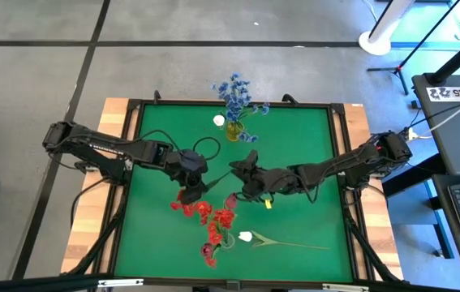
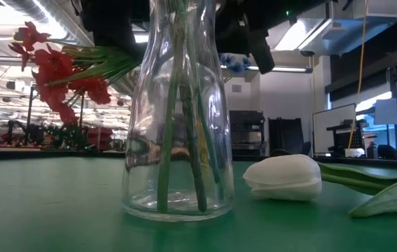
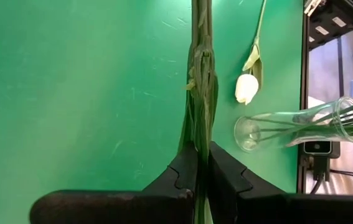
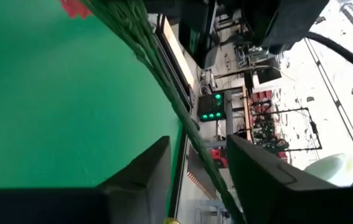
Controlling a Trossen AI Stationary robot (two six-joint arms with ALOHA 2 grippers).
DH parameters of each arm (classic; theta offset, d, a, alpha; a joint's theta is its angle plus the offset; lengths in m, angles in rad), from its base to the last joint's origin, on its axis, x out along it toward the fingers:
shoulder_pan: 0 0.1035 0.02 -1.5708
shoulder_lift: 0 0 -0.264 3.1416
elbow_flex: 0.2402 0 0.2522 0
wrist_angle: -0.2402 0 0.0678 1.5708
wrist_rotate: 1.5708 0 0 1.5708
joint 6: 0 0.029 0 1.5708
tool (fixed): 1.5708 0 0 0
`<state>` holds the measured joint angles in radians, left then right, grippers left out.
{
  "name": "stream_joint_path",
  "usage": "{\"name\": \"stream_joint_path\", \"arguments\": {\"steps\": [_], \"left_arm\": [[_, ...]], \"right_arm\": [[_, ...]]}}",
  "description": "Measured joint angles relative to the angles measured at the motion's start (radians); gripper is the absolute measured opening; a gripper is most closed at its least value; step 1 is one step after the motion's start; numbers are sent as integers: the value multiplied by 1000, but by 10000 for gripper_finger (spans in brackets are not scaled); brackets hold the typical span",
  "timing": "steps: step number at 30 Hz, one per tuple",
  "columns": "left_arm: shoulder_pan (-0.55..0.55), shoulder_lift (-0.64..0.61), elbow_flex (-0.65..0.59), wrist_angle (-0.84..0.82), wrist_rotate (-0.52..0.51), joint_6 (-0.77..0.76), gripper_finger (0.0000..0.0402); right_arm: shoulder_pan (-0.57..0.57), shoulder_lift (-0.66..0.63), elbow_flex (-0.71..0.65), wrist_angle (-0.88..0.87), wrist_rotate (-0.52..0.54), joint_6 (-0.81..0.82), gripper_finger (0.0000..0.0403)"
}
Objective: Sort flowers into vase by color
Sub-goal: Put the red flowers into the transparent vase
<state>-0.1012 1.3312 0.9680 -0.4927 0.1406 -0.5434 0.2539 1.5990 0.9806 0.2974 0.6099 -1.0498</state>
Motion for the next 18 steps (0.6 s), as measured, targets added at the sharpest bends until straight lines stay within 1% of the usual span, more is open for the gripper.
{"name": "stream_joint_path", "arguments": {"steps": [4, 9, 10, 12, 15, 18], "left_arm": [[0, 0, 0, -1, 1, 0, 14], [0, -1, 0, -1, 1, 0, 14], [0, -1, 0, -2, -1, 0, 14], [0, -1, 0, -2, -15, 1, 14], [0, -1, 0, -2, -26, 2, 15], [0, -3, 0, -5, -44, 9, 27]], "right_arm": [[0, 0, 0, -2, 8, 2, 103], [1, 0, 0, -13, 8, 21, 22], [1, 0, -1, -14, 8, 23, 14], [1, 0, -1, -13, 9, 25, 13], [1, 0, -1, -11, 15, 28, 22], [1, 0, -1, -14, 29, 29, 11]]}}
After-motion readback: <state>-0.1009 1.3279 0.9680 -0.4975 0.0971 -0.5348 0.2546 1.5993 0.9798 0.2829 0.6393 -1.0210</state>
